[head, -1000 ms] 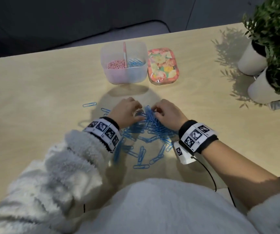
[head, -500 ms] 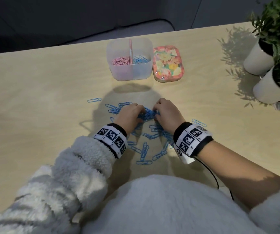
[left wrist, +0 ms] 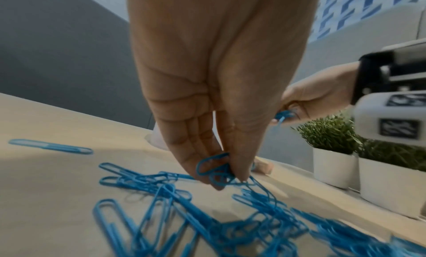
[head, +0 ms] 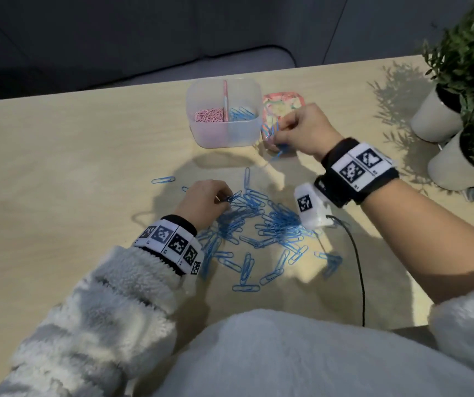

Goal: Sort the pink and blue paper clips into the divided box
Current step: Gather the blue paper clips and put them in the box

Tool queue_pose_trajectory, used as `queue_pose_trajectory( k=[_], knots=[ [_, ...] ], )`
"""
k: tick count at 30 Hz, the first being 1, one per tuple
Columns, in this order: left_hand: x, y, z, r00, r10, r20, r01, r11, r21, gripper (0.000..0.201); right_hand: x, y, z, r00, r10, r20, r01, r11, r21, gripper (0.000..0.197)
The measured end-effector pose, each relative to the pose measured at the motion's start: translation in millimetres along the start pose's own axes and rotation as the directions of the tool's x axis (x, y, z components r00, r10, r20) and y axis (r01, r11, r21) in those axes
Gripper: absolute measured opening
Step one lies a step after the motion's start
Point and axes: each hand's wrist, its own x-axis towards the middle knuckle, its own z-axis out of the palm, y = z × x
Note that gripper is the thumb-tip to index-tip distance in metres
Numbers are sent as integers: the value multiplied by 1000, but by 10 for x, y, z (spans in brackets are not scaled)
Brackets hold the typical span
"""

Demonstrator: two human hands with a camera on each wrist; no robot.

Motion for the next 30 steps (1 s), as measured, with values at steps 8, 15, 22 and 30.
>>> queue_pose_trajectory(
  k=[8,15,22,30],
  knots=[
    [103,69,-217,998,21,-57,-28,993,-118,15,836,-503,-34,998,59,3,-59,995,74,27],
    [451,322,-550,971,43,-233,-85,981,-175,14,982,-409,137,996,82,25,-85,989,121,8],
    [1121,586,-839,922,-193,-335,136,973,-186,28,463,-229,-19,983,87,-164,7,866,499,21],
    [1303,712,-755,940,-135,-312,118,990,-72,27,67,215,253,991,96,-98,-46,905,423,30]
  ],
)
